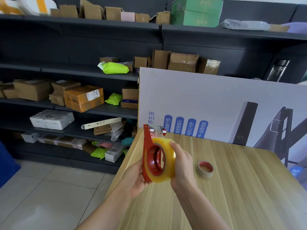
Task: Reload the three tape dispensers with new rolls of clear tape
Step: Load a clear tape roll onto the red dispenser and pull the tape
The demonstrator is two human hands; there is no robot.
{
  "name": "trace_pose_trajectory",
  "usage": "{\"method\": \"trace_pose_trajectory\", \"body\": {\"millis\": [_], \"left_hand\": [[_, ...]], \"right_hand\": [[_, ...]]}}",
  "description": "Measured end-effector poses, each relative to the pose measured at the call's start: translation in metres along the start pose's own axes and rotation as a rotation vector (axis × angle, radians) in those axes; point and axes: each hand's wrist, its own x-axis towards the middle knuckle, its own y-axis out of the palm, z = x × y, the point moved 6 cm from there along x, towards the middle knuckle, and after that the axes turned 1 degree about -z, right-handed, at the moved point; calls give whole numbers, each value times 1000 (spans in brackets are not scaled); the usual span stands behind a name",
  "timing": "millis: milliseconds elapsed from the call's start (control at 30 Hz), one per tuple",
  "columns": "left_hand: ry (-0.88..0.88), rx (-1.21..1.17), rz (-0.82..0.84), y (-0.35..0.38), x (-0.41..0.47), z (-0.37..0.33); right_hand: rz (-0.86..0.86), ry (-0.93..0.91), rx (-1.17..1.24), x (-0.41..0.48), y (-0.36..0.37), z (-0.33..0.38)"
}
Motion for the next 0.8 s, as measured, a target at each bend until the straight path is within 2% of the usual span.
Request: {"method": "trace_pose_trajectory", "body": {"millis": [100, 233, 400, 500, 600, 800], "left_hand": [[66, -4, -43, 5, -3, 1], [202, 194, -15, 17, -12, -1], [225, 263, 46, 20, -16, 4], [168, 283, 43, 18, -14, 11], [32, 289, -33, 11, -10, 31], [-202, 309, -72, -4, -12, 90]], "right_hand": [[-25, -11, 11, 3, -1, 1], [-38, -2, 20, 5, -1, -1], [-48, 31, 18, 8, -7, -4], [-14, 79, -29, 8, -8, -10], [14, 154, -100, 11, -11, -25], [8, 281, -205, 8, -34, -72]]}}
